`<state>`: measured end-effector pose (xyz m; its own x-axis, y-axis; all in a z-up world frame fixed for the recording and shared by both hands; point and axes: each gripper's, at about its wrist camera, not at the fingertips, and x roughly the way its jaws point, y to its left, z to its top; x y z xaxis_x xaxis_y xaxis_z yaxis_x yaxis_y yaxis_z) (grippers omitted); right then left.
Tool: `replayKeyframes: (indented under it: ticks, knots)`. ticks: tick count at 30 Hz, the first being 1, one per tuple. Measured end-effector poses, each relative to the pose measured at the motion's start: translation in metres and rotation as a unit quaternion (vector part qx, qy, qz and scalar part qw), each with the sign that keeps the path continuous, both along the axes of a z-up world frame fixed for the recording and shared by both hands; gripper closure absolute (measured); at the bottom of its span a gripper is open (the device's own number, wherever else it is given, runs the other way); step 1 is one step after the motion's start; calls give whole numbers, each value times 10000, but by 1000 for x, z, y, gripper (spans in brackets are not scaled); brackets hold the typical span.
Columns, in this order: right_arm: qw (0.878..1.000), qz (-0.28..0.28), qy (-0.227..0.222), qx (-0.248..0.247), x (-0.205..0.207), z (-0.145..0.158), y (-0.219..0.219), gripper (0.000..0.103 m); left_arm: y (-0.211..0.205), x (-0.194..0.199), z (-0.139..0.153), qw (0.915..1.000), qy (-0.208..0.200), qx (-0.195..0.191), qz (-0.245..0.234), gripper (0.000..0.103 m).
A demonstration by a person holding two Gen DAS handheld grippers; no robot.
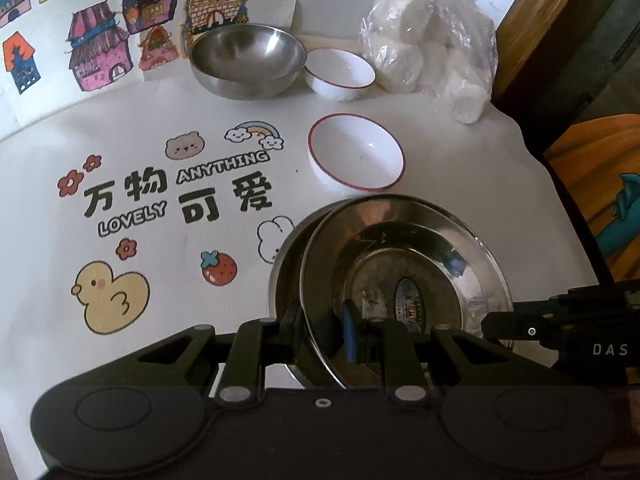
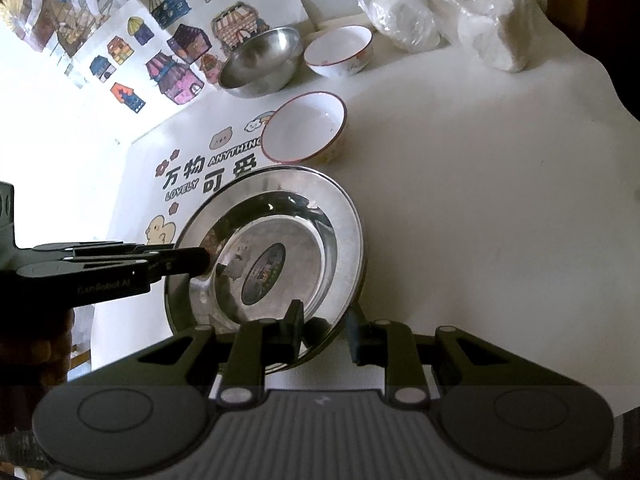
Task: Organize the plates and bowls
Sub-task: 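Lower the held steel plate onto the other steel plate with both tools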
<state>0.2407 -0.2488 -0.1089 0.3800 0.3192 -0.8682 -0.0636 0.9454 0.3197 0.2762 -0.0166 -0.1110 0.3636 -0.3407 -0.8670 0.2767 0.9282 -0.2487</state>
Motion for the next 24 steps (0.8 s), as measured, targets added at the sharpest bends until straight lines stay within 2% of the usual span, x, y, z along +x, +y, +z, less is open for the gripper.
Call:
replayKeyframes:
  ticks: [11, 24]
  knots:
    - [9997, 212, 109, -44, 5, -3, 7, 77, 3, -3, -2, 9998, 42, 121, 172, 81]
    - [9998, 109, 116, -73, 9, -6, 10, 77, 4, 3, -7, 9997, 95, 179, 167, 80]
